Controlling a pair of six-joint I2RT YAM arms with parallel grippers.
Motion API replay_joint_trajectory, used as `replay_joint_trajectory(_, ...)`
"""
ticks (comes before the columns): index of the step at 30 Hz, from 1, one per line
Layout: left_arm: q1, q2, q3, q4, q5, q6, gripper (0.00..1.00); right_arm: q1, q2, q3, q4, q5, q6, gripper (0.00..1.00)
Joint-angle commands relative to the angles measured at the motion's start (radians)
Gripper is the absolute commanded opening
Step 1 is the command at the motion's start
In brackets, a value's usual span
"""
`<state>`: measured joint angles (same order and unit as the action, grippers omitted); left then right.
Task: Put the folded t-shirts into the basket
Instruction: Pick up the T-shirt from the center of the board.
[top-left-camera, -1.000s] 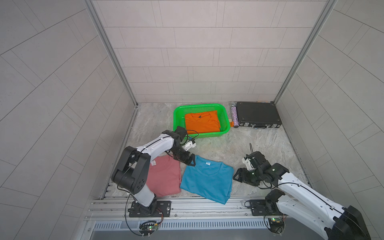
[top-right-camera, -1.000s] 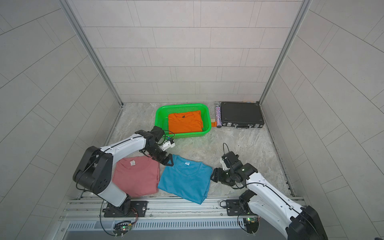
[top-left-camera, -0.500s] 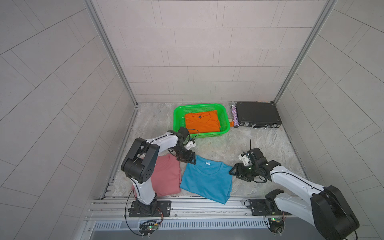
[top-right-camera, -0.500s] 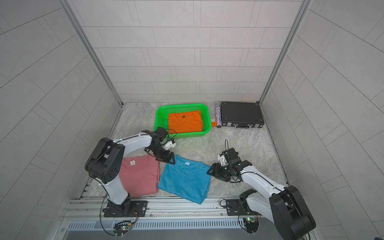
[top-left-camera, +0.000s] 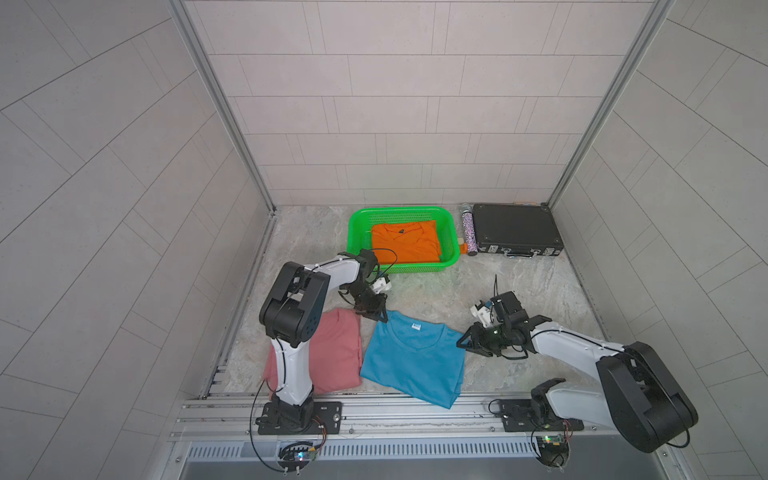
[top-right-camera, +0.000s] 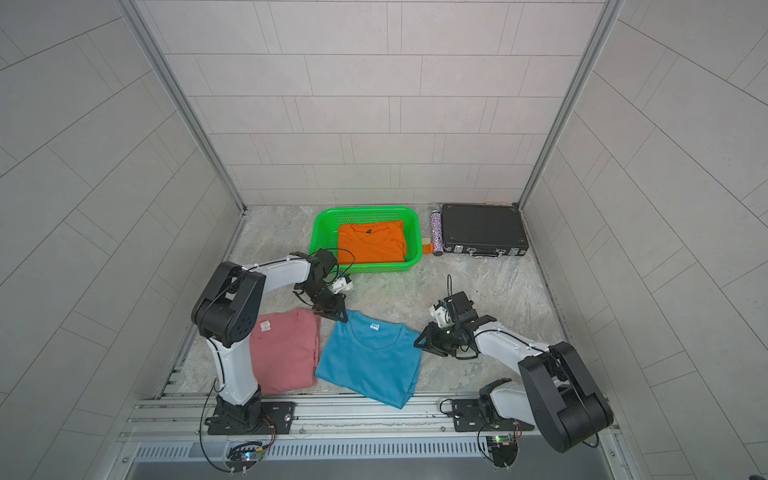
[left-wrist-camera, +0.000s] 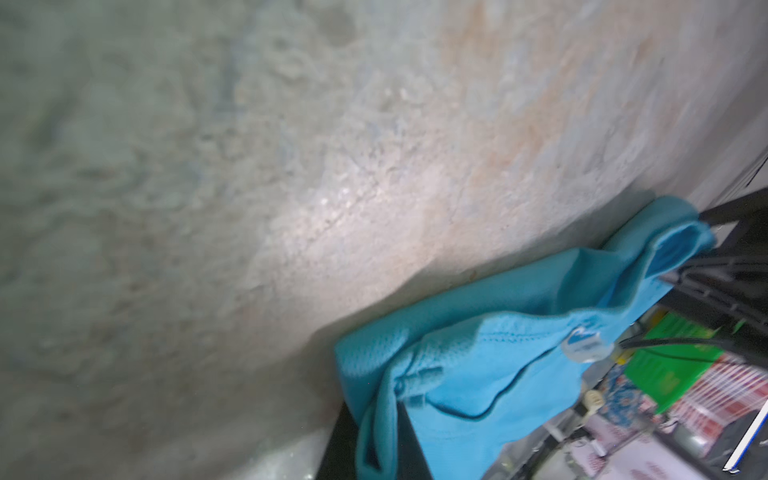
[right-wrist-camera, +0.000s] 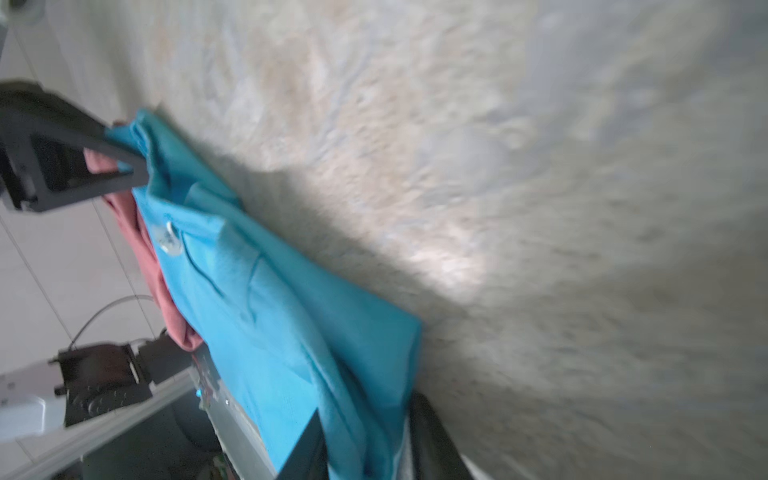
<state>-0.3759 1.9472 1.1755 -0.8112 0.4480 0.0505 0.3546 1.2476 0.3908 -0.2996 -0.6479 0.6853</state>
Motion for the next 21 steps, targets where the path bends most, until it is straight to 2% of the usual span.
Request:
replay_joint_trajectory(1,-0.003,0.012,-0.04,-0.001,-0.039,0.002,0.03,-0.004,-0.013,-0.021,-0.017,0.048,-0.034,0.24)
replay_joint_trajectory(2,-0.003,0.006,-0.046,0.003,-0.032,-0.002,0.0,-0.003,-0.02,-0.016,-0.014,0.039,-0.046,0.22)
replay_joint_trajectory(9,-0.004,-0.049,-0.077,0.017,0.042,0.008,0.0,0.015,-0.1,0.009,0.051,-0.052,-0.087,0.01)
replay_joint_trajectory(21,0.015,-0.287,-0.095,-0.029,0.076,0.048,0.0,0.03,-0.312,0.11,-0.059,-0.019,-0.108,0.0)
